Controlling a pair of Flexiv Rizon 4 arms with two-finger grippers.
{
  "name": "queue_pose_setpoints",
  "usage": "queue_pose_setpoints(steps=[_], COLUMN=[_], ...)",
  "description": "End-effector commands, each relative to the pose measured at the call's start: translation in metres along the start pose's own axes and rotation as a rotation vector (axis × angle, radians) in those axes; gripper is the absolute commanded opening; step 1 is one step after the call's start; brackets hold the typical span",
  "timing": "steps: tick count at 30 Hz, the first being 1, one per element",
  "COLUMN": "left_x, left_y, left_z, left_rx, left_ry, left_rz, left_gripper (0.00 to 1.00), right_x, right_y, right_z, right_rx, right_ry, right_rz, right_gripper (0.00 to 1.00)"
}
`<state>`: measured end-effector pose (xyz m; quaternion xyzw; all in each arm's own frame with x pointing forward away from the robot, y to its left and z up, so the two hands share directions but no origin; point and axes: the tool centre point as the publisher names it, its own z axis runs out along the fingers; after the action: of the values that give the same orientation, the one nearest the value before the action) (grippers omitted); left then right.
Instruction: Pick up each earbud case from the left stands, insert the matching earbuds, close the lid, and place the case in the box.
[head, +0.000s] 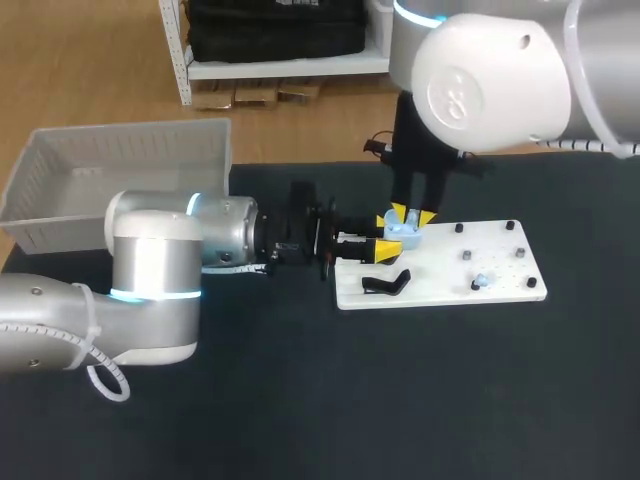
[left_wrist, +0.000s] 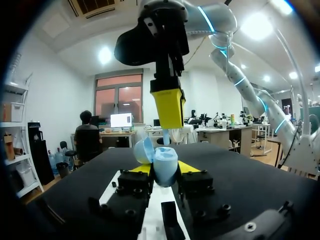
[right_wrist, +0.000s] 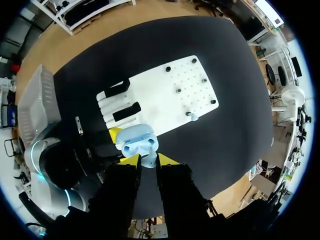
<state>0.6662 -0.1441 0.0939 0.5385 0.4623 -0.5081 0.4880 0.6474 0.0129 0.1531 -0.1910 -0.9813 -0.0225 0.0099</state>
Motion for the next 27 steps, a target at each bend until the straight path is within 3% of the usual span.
queue_pose_setpoints(steps=[1, 27], left_x=[0.0006, 0.0006], left_y=[-0.0014, -0.0014], left_z=[0.0005, 0.0005], left_rx=[-0.006, -0.006], left_ry=[-0.001, -0.001], left_rz=[0.002, 0.002], left_gripper=[0.00, 0.00], right_x=[-0.0006, -0.0062], right_y=[0.0014, 0.0016], right_z=[0.0000, 0.0044], right_rx=[0.005, 0.004], right_ry=[0.002, 0.021], right_rz=[-0.001, 0.007], right_gripper=[0.00, 0.00])
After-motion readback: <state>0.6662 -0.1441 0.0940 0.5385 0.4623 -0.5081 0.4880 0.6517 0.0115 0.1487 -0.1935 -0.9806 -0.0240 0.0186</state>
